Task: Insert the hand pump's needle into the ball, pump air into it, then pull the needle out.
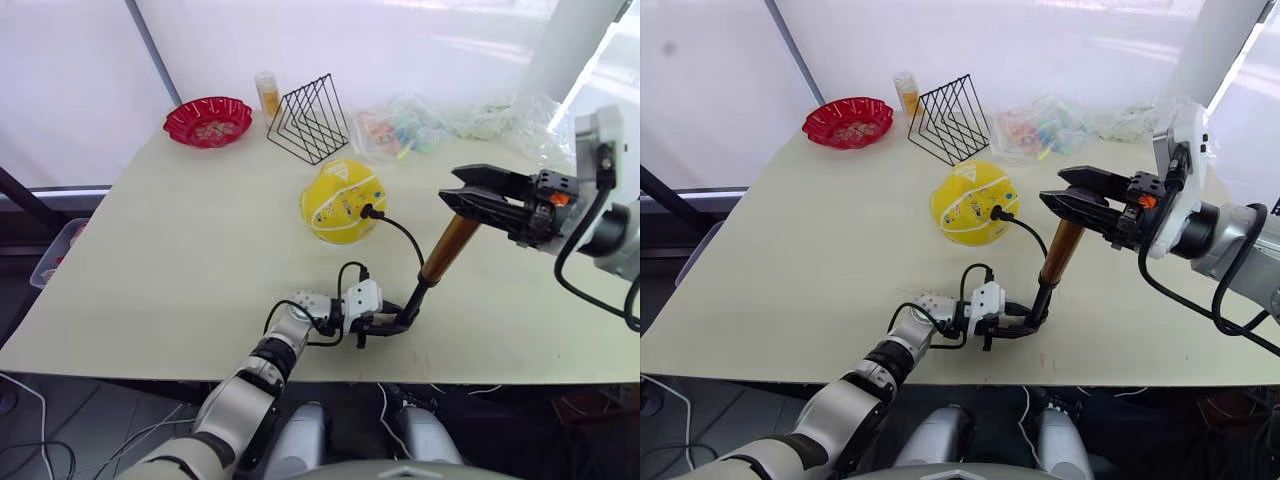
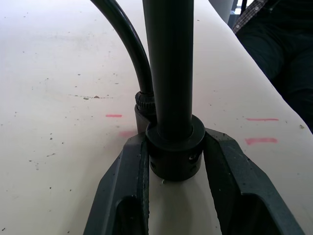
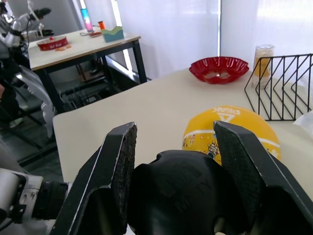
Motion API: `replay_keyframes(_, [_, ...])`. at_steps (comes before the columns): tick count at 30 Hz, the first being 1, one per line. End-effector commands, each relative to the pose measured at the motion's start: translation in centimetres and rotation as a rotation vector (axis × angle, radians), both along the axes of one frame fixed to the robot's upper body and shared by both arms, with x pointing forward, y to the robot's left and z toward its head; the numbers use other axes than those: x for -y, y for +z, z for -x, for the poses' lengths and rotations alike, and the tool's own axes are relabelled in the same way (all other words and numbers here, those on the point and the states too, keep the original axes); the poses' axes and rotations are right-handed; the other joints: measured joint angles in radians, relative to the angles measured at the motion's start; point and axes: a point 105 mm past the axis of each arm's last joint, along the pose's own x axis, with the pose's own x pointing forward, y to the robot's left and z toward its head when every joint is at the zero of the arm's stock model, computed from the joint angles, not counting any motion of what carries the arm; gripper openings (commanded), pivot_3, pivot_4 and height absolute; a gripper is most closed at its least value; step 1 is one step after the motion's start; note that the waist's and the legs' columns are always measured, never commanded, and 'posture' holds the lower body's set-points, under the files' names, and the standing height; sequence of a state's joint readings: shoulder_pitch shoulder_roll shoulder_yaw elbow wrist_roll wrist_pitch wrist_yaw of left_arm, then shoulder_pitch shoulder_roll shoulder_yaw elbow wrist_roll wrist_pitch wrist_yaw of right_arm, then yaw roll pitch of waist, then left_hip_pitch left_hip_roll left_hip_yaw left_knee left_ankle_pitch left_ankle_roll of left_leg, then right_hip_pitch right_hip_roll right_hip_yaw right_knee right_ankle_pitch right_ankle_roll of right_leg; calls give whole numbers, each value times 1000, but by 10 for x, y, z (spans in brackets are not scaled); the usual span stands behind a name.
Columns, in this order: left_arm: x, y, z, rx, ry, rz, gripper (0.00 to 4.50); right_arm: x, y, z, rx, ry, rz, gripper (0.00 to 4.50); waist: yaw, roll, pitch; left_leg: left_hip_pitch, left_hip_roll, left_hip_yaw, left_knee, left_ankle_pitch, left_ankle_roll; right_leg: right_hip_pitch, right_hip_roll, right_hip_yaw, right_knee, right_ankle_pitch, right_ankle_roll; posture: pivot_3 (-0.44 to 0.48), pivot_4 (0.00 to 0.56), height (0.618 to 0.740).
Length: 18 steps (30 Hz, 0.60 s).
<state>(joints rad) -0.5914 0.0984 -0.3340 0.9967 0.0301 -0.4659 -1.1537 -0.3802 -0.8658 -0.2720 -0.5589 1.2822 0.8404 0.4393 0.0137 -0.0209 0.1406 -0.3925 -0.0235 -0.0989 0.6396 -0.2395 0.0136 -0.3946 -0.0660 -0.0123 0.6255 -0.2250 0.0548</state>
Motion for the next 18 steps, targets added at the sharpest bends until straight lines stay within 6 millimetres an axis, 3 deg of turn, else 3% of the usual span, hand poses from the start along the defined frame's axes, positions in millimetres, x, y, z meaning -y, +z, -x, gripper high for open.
replay_keyframes(1, [-40,-69,40,-242,-36,-293,1113,-1,-36,-9,-82,-78,56,2024,0,-2,-2,0,0,0,0,0,0,0,0,0,0,0,0,0,150,737])
replay_keyframes(7, [-45,-72,42,-256,-39,-324,1113,-14,-95,-4,-223,-72,91,2024,-3,-9,-10,11,3,-1,-3,0,0,8,0,1,0,-3,-4,0,150,737])
replay_keyframes(10, [-49,-74,45,-267,-46,-342,1113,-21,-129,6,-262,-47,192,2024,-3,-11,-15,13,4,-2,-4,0,0,9,1,1,0,-5,-6,0,150,737])
replay_keyframes(15, [-54,-77,48,-282,-56,-369,1113,-25,-124,8,-210,-35,168,2024,-3,-11,-16,13,4,-3,-5,0,0,9,1,0,0,-5,-6,0,150,737])
replay_keyframes(18, [-57,-78,48,-297,-49,-373,1113,-23,-103,7,-144,-24,132,2024,-3,-10,-16,13,4,-3,-5,0,0,9,2,-1,0,-6,-6,0,150,737])
